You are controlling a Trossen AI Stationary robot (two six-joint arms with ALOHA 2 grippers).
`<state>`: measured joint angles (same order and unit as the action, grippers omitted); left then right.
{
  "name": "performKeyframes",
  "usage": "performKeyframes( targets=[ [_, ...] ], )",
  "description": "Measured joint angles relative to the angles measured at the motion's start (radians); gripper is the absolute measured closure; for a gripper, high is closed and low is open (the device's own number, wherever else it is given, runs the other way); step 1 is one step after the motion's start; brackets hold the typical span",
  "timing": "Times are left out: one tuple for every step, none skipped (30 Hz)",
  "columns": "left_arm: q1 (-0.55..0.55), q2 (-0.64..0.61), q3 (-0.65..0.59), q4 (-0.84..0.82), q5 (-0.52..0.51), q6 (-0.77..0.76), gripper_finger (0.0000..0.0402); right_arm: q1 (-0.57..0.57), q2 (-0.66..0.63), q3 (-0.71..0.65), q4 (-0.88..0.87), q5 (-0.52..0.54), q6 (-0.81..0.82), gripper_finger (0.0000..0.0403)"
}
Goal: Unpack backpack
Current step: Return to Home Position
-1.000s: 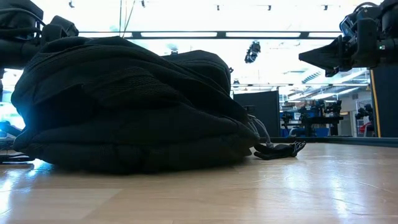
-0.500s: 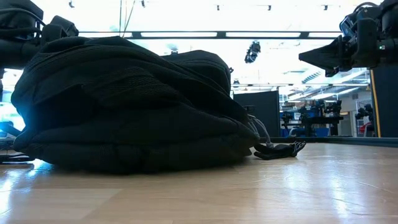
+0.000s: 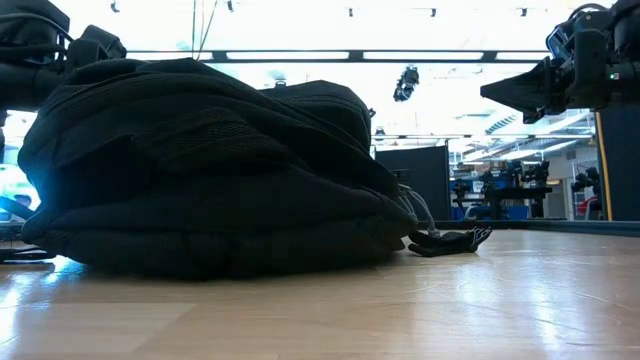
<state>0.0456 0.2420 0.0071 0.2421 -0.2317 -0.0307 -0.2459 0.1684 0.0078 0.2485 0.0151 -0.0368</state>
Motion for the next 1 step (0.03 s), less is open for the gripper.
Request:
performKeyframes(
  targets=[
    [0.0, 0.0, 0.0, 0.0, 0.0, 0.0, 0.0401, 0.0, 0.0, 0.0, 0.0, 0.0, 0.0, 0.0397]
  ],
)
